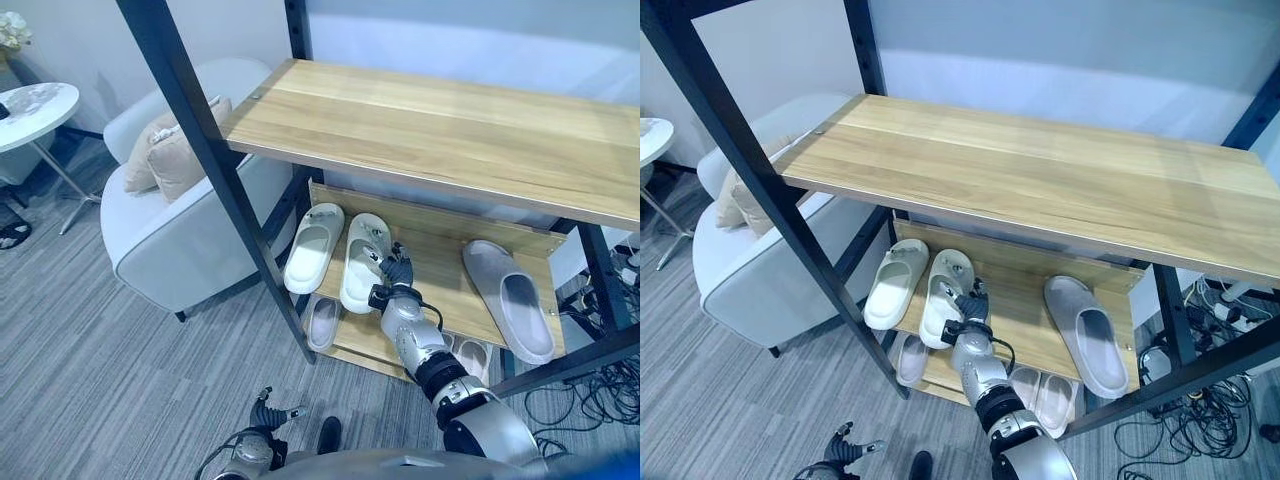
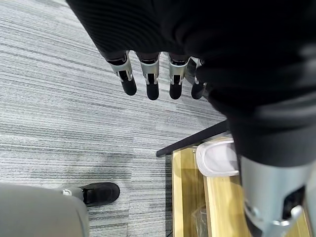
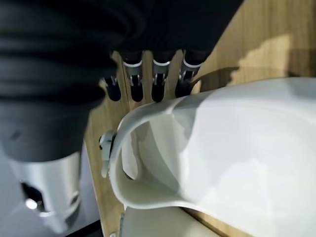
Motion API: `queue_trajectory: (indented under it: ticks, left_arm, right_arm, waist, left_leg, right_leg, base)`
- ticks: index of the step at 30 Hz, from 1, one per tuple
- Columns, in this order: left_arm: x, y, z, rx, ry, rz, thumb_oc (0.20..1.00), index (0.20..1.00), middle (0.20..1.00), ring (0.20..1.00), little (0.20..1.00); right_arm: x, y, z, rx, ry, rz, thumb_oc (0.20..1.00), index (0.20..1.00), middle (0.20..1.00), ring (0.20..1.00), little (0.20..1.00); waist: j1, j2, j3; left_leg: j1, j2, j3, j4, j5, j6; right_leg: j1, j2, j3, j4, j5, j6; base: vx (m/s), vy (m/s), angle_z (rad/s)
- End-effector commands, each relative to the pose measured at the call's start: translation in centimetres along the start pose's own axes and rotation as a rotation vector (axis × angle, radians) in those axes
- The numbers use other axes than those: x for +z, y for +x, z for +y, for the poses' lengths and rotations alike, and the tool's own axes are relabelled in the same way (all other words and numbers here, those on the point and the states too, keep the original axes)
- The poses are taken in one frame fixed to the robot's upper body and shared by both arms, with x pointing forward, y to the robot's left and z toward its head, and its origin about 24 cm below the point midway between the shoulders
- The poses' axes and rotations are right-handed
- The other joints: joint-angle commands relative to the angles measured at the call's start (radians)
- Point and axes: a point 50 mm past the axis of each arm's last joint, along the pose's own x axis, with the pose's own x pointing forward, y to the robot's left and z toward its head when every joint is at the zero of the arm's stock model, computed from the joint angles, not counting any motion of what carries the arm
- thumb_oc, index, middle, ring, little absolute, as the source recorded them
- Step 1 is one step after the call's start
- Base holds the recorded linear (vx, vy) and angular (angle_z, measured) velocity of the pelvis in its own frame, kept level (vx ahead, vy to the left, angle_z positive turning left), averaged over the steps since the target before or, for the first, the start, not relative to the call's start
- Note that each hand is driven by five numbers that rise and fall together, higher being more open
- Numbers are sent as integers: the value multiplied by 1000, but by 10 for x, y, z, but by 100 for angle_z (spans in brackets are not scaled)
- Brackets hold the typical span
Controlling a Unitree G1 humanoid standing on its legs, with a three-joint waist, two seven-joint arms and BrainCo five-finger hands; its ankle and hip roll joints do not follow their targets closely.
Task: Arrange the slippers neatly on the shoe rack.
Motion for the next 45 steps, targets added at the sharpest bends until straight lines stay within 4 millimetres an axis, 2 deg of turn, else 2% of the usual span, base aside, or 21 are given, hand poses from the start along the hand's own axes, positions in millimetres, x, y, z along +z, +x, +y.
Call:
queue_trajectory:
  ticks: [1, 9, 15, 16, 22, 29, 31, 35, 36, 40, 41, 45]
  left_arm:
    - [-86, -37, -12, -71, 126, 302, 1000, 1000, 1000, 1000, 1000]
    - [-85, -37, -12, -73, 129, 300, 1000, 1000, 1000, 1000, 1000]
    - [-85, -36, -12, -66, 122, 305, 1000, 1000, 1000, 1000, 1000]
    - [-86, -37, -12, -66, 118, 306, 1000, 1000, 1000, 1000, 1000]
    - [-89, -39, -12, -51, 94, 311, 1000, 1000, 1000, 1000, 1000]
    - [-87, -39, -15, -53, 77, 297, 1000, 1000, 1000, 1000, 1000]
    - [-87, -40, -15, -53, 69, 294, 1000, 1000, 1000, 1000, 1000]
    - [-89, -41, -17, -57, 70, 292, 1000, 1000, 1000, 1000, 1000]
    - [-90, -43, -18, -58, 59, 294, 1000, 1000, 1000, 1000, 1000]
    - [-92, -44, -20, -64, 49, 301, 1000, 1000, 1000, 1000, 1000]
    - [-91, -45, -22, -72, 43, 301, 1000, 1000, 1000, 1000, 1000]
    - [-89, -44, -25, -85, 37, 296, 1000, 1000, 1000, 1000, 1000]
  right_arm:
    - [6, -27, 73, 121, 239, 41, 1000, 1000, 1000, 1000, 1000]
    - [4, -28, 75, 104, 261, 51, 1000, 1000, 1000, 1000, 1000]
    - [9, -26, 67, 76, 177, -20, 1000, 1000, 1000, 1000, 1000]
    - [17, -24, 58, 54, 100, -101, 1000, 1000, 1000, 1000, 1000]
    - [31, -26, 36, 40, -26, -248, 1000, 1000, 1000, 1000, 1000]
    - [46, -20, -3, -5, -174, -337, 1000, 1000, 1000, 1000, 1000]
    - [55, -15, -23, -33, -264, -372, 1000, 1000, 1000, 1000, 1000]
    - [65, -11, -42, 14, -325, -427, 1000, 1000, 1000, 1000, 1000]
    - [74, -11, -55, 20, -393, -478, 1000, 1000, 1000, 1000, 1000]
    - [87, -11, -70, 7, -524, -542, 1000, 1000, 1000, 1000, 1000]
    - [91, -10, -78, -24, -617, -550, 1000, 1000, 1000, 1000, 1000]
    - [88, -8, -99, -128, -775, -525, 1000, 1000, 1000, 1000, 1000]
  waist:
    - [19, -5, 59]
    - [21, 1, 58]
    - [9, 5, 56]
    - [-2, 9, 54]
    - [-43, 18, 48]
    - [-77, 32, 36]
    - [-86, 38, 34]
    - [-96, 47, 29]
    - [-104, 51, 25]
    - [-112, 55, 22]
    - [-116, 56, 23]
    - [-121, 59, 22]
  left_leg:
    - [121, -1, -8, 7, -88, 28]
    - [129, -3, -5, 7, -88, 30]
    - [139, -1, 5, 7, -90, 31]
    - [144, 1, 11, 7, -91, 31]
    - [153, 11, 42, 7, -97, 29]
    - [170, 18, 61, 7, -103, 28]
    - [175, 19, 67, 7, -105, 27]
    - [183, 21, 71, 7, -108, 28]
    - [188, 23, 74, 7, -110, 27]
    - [191, 24, 77, 7, -111, 27]
    - [193, 25, 78, 7, -111, 28]
    - [199, 26, 76, 7, -110, 29]
  right_leg:
    - [-15, -43, 8, 68, 1, 54]
    - [-11, -47, 7, 74, 0, 54]
    - [-10, -49, 16, 80, 1, 53]
    - [-13, -49, 22, 85, 3, 53]
    - [-24, -46, 50, 91, 7, 51]
    - [-21, -43, 69, 86, 11, 51]
    - [-19, -42, 73, 83, 12, 51]
    - [-15, -39, 76, 84, 13, 50]
    - [-13, -38, 80, 86, 10, 48]
    - [-14, -37, 81, 93, 9, 47]
    - [-16, -36, 85, 97, 8, 47]
    - [-15, -34, 87, 104, 4, 46]
  base:
    - [0, 0, 0]
    - [5, 3, 3]
    - [0, 0, 0]
    - [0, 0, 0]
    - [-1, -38, -12]
    - [-2, -52, -19]
    - [-10, -49, -2]
    - [1, -41, -4]
    - [-2, -46, -16]
    - [-15, -31, -9]
    - [0, 0, 0]
    - [-16, -13, -1]
